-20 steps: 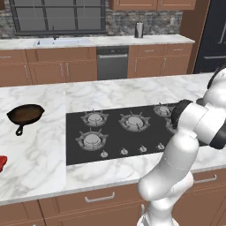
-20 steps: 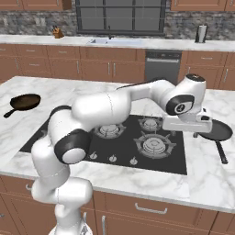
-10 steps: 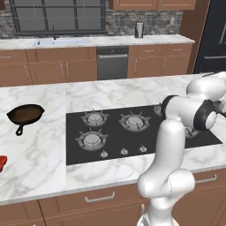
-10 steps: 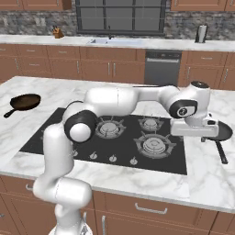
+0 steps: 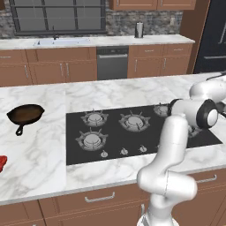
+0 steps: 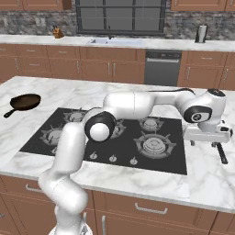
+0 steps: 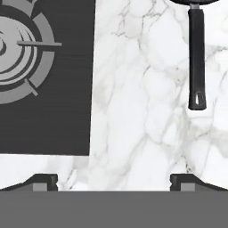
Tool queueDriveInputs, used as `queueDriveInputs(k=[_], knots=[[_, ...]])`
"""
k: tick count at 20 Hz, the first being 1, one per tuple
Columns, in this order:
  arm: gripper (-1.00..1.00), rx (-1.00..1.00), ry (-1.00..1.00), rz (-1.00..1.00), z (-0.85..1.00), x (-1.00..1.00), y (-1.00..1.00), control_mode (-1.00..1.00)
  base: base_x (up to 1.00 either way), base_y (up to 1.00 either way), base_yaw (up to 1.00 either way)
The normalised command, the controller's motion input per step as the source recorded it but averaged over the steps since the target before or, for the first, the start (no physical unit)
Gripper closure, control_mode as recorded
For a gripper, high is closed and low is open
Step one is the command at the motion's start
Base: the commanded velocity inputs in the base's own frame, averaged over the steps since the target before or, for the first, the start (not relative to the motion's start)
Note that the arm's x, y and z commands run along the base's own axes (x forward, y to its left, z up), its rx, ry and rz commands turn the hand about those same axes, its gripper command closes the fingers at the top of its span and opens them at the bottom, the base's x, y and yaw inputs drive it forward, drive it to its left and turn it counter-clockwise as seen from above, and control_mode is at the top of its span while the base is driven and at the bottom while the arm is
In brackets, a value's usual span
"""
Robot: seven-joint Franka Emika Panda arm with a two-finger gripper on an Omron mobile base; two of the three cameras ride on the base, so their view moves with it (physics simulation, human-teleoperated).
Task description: Place both pans onto different burners. Then place the broccoli and the steak on different pans.
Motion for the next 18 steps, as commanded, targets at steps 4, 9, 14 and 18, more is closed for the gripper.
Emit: queueDriveInputs(k=[4,9,14,18], knots=[[-1.0,0.0,0.02,0.0,-0.17,0.37,-0.23,-1.0,0.0,0.0,0.0],[-1.0,0.0,0.03,0.0,-0.34,0.24,-0.21,-1.0,0.0,0.0,0.0],[-1.0,0.0,0.0,0.0,-0.48,0.17,-0.15,-1.0,0.0,0.0,0.0],[-1.0,0.0,0.0,0.0,-0.22,0.11,-0.09,-1.0,0.0,0.0,0.0]])
